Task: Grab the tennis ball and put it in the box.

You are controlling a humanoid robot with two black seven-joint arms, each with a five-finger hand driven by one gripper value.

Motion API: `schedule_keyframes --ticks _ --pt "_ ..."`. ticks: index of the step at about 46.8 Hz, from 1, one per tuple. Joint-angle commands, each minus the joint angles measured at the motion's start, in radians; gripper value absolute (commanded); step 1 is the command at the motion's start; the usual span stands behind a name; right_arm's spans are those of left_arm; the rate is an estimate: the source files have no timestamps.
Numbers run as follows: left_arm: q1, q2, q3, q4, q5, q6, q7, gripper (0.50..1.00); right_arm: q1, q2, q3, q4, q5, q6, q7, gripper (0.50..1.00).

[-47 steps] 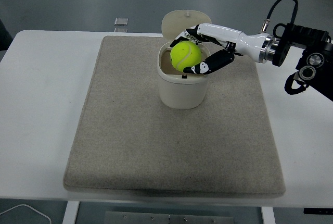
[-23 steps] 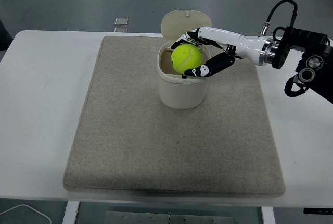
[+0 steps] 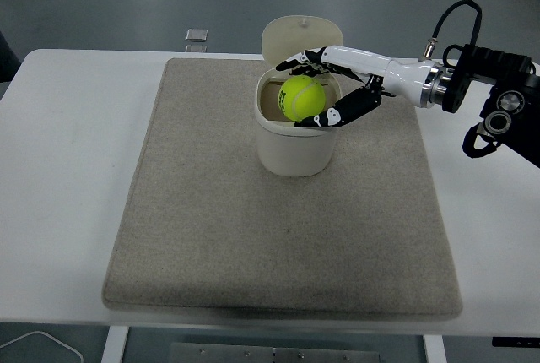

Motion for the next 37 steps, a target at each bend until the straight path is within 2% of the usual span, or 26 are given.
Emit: schedule_keyframes --ticks 1,12,22,32,37 --pt "0.000 0.000 0.000 0.000 0.000 0.000 0.001 0.992 0.001 -0.001 0.000 -0.002 0.000 0.003 0.000 0.915" --pt "0.000 0.000 0.000 0.000 0.000 0.000 0.000 0.992 0.007 -0.015 0.006 0.003 0.006 0.032 0.000 0.924" --pt "0.000 0.000 0.000 0.000 0.000 0.000 0.000 0.992 0.008 -0.082 0.026 0.015 0.040 0.153 0.000 0.924" --pt "0.000 0.000 0.000 0.000 0.000 0.000 0.000 0.992 0.034 -0.207 0.026 0.032 0.216 0.279 0.002 0.924" --pt "0.000 0.000 0.000 0.000 0.000 0.000 0.001 0.992 0.034 -0.247 0.026 0.032 0.285 0.292 0.000 0.924"
